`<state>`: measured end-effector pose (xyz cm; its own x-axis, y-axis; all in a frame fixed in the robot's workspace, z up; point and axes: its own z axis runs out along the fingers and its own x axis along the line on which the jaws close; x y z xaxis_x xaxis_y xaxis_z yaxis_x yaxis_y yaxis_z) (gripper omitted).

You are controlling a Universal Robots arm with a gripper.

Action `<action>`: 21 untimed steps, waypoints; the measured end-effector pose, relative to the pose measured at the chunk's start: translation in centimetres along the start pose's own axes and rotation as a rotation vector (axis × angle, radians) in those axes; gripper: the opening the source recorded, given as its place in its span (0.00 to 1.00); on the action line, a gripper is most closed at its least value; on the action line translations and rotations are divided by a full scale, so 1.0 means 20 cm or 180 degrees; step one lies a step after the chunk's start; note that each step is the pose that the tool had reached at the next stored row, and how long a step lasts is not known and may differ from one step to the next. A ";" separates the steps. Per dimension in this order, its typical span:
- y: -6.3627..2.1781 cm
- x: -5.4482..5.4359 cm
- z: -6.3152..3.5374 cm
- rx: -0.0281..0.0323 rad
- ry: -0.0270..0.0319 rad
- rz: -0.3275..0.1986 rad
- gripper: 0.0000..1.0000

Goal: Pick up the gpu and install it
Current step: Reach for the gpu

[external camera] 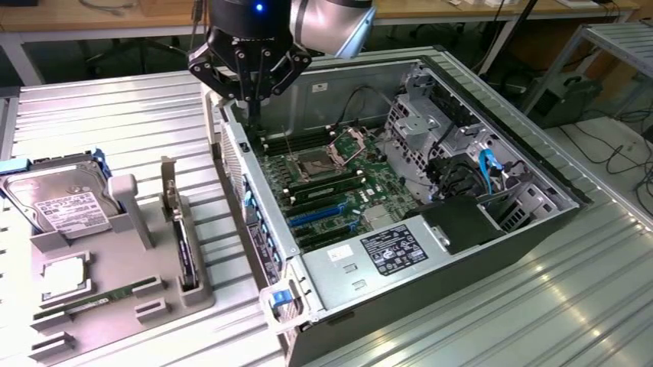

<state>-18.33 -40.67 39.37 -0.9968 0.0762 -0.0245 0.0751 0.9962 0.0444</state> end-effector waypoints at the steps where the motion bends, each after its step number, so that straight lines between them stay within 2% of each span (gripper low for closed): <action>1: -0.001 0.00 0.000 0.0000 0.0000 0.0000 0.11; 21: -0.022 0.09 -0.003 0.0000 0.0000 0.0000 0.11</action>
<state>-20.12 -40.98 39.37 -0.9968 0.0762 -0.0245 0.0751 0.9962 0.0444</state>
